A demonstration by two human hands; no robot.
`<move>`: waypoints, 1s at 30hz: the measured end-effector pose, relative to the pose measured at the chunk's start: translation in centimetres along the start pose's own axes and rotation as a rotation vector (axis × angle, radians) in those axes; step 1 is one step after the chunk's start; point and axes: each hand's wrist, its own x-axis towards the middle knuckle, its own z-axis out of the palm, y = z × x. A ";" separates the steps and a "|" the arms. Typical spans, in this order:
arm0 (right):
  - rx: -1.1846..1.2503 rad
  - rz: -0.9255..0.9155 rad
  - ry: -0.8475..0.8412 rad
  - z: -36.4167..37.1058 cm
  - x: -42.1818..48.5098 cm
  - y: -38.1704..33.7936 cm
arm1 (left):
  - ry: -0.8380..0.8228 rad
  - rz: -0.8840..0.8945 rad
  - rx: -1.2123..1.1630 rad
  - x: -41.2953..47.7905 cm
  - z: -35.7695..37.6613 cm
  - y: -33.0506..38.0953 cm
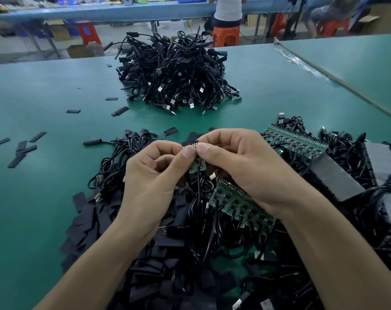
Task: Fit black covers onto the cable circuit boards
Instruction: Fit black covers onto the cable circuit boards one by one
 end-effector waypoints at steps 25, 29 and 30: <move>0.475 0.252 -0.020 1.4 0.5 1.7 | -0.062 -0.214 -0.382 0.4 -0.3 -1.9; 0.512 0.297 -0.026 1.4 0.6 2.2 | -0.071 -0.272 -0.436 0.1 0.0 -1.9; 0.507 0.310 -0.017 1.5 0.7 2.3 | -0.061 -0.281 -0.440 0.1 0.2 -1.8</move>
